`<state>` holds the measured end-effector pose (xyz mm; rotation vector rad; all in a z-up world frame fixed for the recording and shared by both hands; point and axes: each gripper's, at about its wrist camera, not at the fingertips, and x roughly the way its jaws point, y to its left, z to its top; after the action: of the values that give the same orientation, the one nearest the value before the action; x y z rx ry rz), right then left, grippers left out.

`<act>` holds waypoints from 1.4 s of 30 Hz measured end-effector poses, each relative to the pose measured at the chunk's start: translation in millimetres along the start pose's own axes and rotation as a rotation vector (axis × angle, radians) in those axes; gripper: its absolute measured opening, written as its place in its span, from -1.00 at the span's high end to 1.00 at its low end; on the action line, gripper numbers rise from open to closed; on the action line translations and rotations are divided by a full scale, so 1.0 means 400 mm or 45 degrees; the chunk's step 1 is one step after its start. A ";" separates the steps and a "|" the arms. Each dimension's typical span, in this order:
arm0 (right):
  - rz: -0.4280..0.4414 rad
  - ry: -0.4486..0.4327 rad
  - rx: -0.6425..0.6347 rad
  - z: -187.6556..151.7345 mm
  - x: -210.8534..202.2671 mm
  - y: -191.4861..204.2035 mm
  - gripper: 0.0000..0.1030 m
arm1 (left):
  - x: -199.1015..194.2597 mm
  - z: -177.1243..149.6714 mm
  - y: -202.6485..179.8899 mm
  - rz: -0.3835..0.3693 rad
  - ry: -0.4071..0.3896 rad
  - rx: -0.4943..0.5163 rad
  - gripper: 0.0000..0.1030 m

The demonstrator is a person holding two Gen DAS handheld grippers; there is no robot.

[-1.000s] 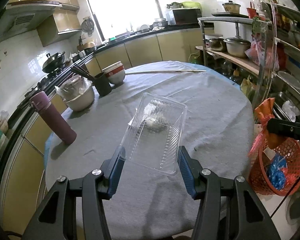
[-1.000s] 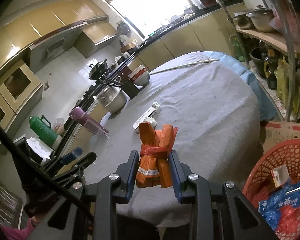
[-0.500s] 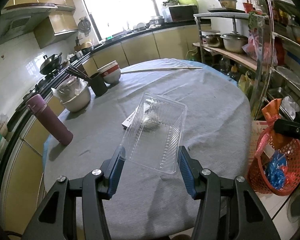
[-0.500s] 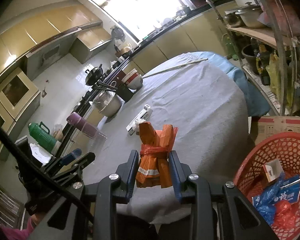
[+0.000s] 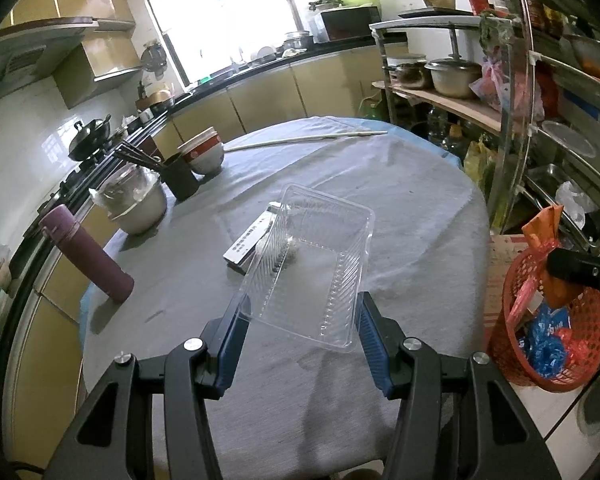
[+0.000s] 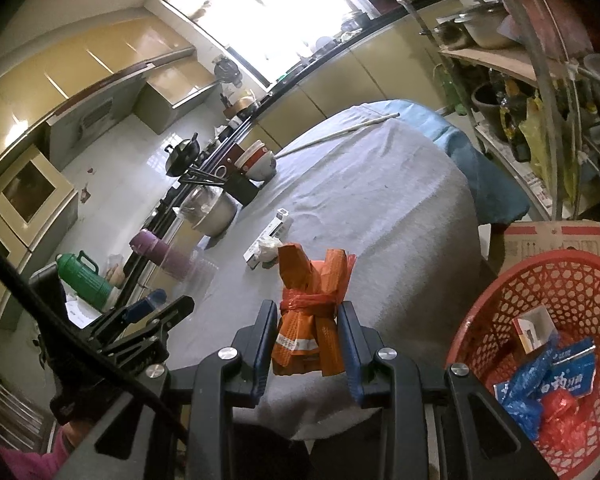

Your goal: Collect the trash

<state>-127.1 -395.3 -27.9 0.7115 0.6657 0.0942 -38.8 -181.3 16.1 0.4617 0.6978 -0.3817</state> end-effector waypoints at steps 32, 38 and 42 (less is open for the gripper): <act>-0.045 -0.061 0.051 -0.006 -0.082 -0.026 0.35 | -0.025 0.038 -0.098 -0.089 -0.037 0.120 -0.08; -0.052 -0.073 0.064 -0.010 -0.102 -0.036 0.35 | -0.034 0.040 -0.113 -0.098 -0.046 0.142 -0.09; -0.055 -0.077 0.068 -0.010 -0.108 -0.043 0.35 | -0.036 0.042 -0.122 -0.099 -0.045 0.149 -0.09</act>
<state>-166.0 -418.8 -18.0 0.7479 0.6275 0.0153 -63.4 -228.1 24.0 0.5384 0.6624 -0.5049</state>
